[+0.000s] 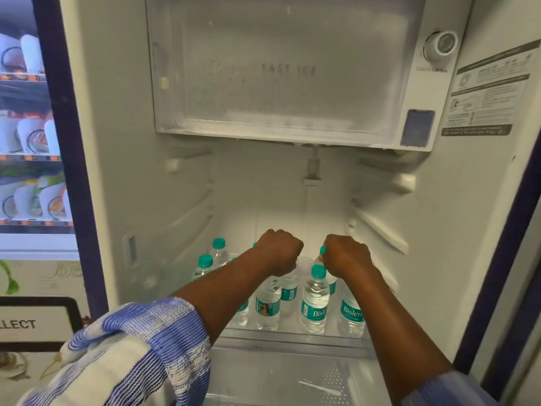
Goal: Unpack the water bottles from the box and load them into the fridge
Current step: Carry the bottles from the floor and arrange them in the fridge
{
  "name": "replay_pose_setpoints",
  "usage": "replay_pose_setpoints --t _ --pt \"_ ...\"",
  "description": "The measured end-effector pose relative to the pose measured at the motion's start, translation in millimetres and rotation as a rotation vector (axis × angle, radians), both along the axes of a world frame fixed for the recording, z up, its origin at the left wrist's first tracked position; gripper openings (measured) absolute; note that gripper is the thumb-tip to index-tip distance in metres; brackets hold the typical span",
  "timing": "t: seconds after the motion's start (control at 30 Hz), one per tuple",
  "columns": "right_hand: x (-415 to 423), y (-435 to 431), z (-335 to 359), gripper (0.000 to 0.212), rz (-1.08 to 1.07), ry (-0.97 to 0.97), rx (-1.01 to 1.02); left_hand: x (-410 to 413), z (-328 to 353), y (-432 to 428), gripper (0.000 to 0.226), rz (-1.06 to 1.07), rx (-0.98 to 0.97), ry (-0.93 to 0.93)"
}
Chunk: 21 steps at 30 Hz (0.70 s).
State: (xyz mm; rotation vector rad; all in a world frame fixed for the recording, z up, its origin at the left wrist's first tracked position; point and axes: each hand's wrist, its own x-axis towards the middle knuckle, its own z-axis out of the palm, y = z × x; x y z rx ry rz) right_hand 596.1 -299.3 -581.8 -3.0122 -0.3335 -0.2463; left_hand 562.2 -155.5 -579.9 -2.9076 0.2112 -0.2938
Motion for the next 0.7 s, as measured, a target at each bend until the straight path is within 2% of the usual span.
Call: replay_pose_setpoints --t 0.43,0.57,0.7 --pt "-0.5 -10.3 -2.2 0.028 -0.052 0.038 0.009 -2.7 -7.5 9.2 0.040 0.034 -0.074 0.007" --pt "-12.0 -6.7 4.5 0.028 -0.073 0.035 0.019 -13.6 -1.2 9.0 0.043 0.008 -0.112 -0.094" --pt "-40.2 4.1 19.3 0.030 -0.010 -0.078 0.080 -37.2 13.2 8.2 0.040 -0.001 -0.217 -0.198"
